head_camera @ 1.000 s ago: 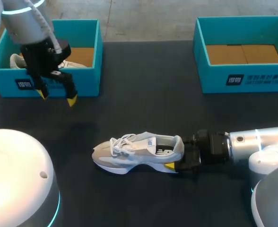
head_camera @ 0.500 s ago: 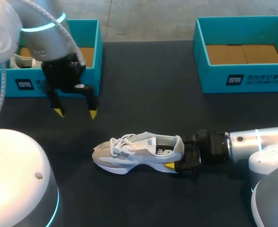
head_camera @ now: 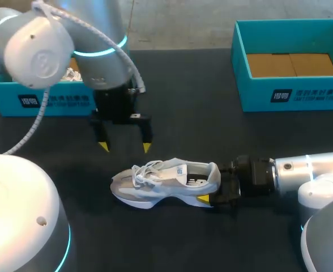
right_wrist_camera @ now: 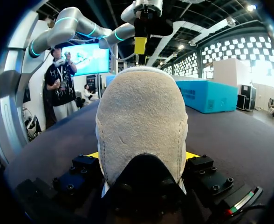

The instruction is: Take the shoe out of the shoebox, open the shoe tongue, remove and reinsert the insole, then place the shoe into the shoebox

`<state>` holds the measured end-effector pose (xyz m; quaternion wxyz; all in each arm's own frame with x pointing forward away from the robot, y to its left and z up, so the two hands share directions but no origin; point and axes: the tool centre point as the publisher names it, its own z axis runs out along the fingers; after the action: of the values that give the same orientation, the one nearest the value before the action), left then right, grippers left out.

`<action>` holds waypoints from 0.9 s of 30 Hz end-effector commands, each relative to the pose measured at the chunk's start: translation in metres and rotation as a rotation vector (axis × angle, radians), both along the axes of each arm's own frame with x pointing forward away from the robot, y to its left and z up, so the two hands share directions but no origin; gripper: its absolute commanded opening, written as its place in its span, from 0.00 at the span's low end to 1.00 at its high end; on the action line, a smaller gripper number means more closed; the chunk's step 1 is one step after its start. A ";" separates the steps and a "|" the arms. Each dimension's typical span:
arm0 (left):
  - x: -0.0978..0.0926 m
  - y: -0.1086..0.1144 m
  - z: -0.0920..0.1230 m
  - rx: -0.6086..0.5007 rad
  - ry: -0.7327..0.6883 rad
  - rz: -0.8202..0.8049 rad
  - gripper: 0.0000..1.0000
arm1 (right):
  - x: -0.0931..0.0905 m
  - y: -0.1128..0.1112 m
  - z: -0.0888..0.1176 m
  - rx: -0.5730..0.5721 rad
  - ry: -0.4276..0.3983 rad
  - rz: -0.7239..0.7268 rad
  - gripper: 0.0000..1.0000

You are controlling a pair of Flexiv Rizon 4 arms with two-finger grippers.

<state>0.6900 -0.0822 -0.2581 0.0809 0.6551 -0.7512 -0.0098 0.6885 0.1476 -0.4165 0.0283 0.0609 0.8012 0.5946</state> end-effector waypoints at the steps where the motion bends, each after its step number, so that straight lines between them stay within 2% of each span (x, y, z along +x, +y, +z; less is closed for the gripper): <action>1: 0.000 -0.002 0.000 0.005 -0.002 0.000 1.00 | -0.001 -0.001 0.000 -0.003 0.001 -0.001 0.00; 11: 0.001 -0.003 0.000 0.006 0.003 0.013 1.00 | -0.001 -0.001 0.000 -0.003 0.001 -0.001 0.00; 27: 0.000 -0.072 -0.025 0.111 0.076 0.001 1.00 | -0.001 -0.001 0.000 -0.003 0.001 -0.001 0.00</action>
<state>0.6823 -0.1274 -0.2748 0.0829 0.6608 -0.7446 -0.0441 0.6885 0.1476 -0.4165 0.0283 0.0609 0.8012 0.5946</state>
